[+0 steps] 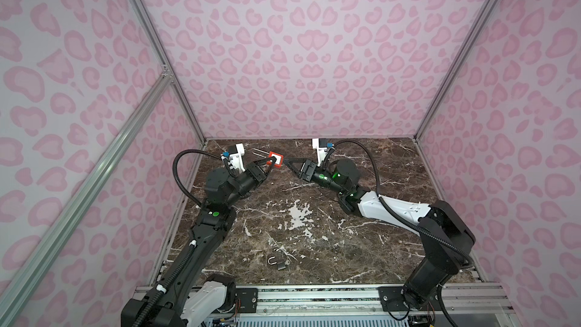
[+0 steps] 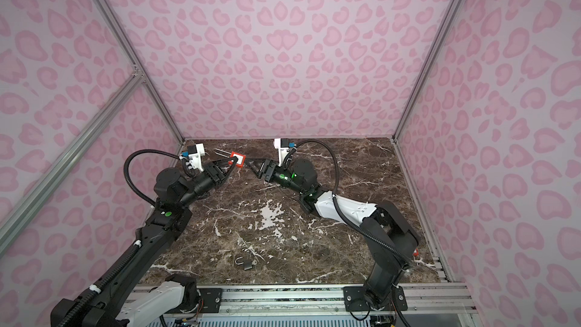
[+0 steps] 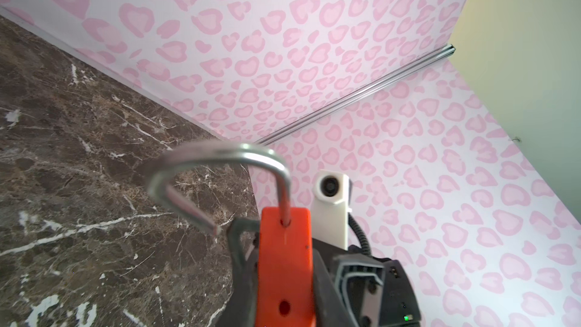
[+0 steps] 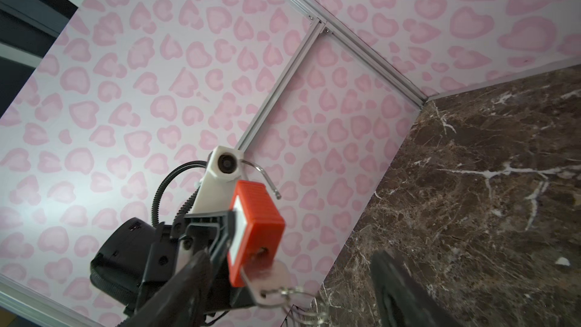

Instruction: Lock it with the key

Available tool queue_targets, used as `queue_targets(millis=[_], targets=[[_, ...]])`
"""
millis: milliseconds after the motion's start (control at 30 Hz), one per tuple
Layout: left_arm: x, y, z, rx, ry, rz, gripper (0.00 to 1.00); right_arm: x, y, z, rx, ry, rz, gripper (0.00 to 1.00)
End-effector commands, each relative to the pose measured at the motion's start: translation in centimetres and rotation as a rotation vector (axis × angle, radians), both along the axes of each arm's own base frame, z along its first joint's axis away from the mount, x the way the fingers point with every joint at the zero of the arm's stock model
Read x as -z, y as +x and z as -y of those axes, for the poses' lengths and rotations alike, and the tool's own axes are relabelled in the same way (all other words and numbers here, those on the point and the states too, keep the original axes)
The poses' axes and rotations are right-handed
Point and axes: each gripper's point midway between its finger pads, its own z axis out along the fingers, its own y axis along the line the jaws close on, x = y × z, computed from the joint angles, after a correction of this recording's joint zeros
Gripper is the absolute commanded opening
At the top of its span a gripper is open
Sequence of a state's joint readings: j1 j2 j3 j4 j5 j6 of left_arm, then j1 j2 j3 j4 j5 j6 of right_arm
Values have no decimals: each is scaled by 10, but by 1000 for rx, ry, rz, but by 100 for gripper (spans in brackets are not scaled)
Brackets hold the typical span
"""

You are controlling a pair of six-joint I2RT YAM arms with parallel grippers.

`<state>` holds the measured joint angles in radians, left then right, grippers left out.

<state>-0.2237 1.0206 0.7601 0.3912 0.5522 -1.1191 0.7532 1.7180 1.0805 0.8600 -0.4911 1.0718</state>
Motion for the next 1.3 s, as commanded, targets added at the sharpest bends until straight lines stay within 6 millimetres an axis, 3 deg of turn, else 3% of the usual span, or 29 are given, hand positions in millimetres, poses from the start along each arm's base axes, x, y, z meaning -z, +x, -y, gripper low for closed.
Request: queue_targets(millis=[0, 133, 433, 867, 1267], targets=[[-31, -7, 5, 42, -41, 95, 4, -14, -4, -3, -30, 89, 0, 81], [-36, -9, 10, 57, -43, 102, 4, -24, -6, -4, -52, 113, 33, 80], [-30, -3, 13, 61, -42, 95, 4, -38, -13, -7, -114, 192, 35, 64], [-26, -5, 13, 61, -39, 82, 4, -43, -19, 2, -129, 248, 31, 66], [-20, -6, 13, 61, -36, 67, 4, -51, -17, -5, -166, 289, 27, 45]])
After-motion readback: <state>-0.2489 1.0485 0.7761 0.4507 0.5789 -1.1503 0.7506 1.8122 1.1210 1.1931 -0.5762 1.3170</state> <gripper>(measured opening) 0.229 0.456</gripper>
